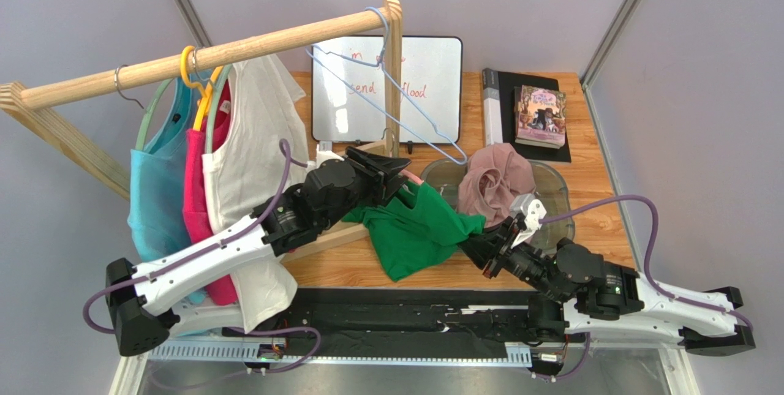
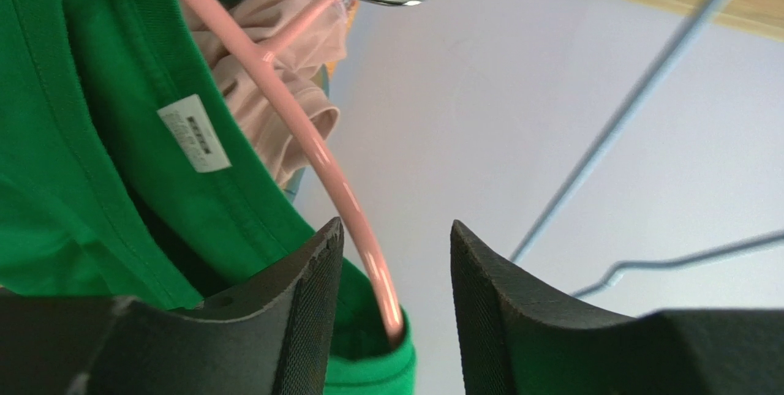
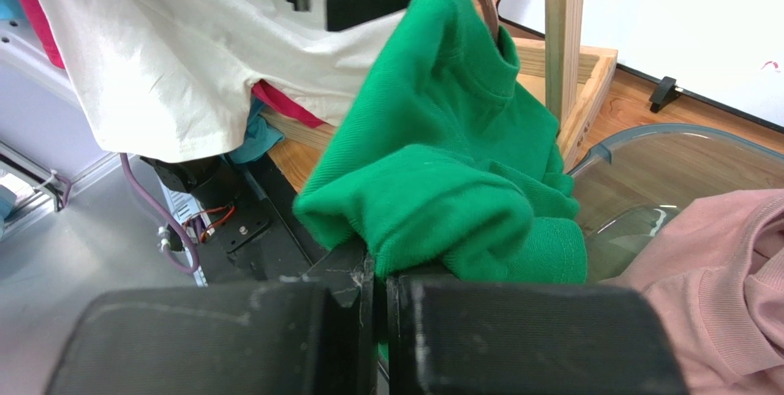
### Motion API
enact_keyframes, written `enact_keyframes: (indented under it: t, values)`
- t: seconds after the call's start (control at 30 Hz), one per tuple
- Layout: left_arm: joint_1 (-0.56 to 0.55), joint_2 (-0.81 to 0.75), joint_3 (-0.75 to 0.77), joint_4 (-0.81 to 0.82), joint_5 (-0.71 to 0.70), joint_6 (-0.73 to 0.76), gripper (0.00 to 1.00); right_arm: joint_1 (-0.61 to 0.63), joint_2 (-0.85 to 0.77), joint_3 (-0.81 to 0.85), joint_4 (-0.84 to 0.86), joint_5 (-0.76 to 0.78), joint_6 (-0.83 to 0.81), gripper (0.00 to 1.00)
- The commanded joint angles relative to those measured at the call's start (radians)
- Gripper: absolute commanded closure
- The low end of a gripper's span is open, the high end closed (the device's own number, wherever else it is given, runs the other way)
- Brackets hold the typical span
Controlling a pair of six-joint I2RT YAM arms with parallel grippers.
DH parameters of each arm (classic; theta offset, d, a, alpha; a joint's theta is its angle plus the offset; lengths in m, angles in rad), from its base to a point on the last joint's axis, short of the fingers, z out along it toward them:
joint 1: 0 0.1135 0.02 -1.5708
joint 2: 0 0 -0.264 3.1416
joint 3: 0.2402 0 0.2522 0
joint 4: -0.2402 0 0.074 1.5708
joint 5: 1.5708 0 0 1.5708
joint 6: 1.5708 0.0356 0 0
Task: Remove the t-shirt from the hanger
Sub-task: Grab a hanger with a tshirt on it with the left arm
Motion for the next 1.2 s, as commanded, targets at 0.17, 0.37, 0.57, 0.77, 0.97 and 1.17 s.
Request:
enact_keyframes:
  t: [0.17, 0.37, 0.57, 0.77, 0.97, 1.17]
  values:
    - [-0.005, 0.094, 0.028, 0.042, -0.034, -0.075, 0.58, 0.002, 0.055, 0.054, 0.023, -0.08, 0.005, 1.0]
    - [-0.005, 0.034, 0.017, 0.07, -0.111, 0.059, 1.0, 0.002, 0.044, 0.08, -0.046, -0.139, 0.014, 1.0]
    - [-0.017, -0.067, 0.017, 0.027, -0.187, 0.262, 1.0, 0.002, 0.044, 0.093, -0.132, -0.155, 0.077, 0.99]
    - [-0.031, -0.16, -0.013, 0.014, -0.238, 0.418, 1.0, 0.003, 0.134, 0.206, -0.269, -0.187, 0.159, 0.38]
    - [-0.031, -0.242, -0.119, 0.14, -0.194, 0.51, 1.0, 0.002, 0.236, 0.289, -0.28, -0.216, 0.163, 0.19]
    - [-0.031, -0.263, -0.147, 0.1, -0.125, 0.491, 1.0, 0.002, 0.349, 0.284, -0.145, -0.274, 0.167, 0.16]
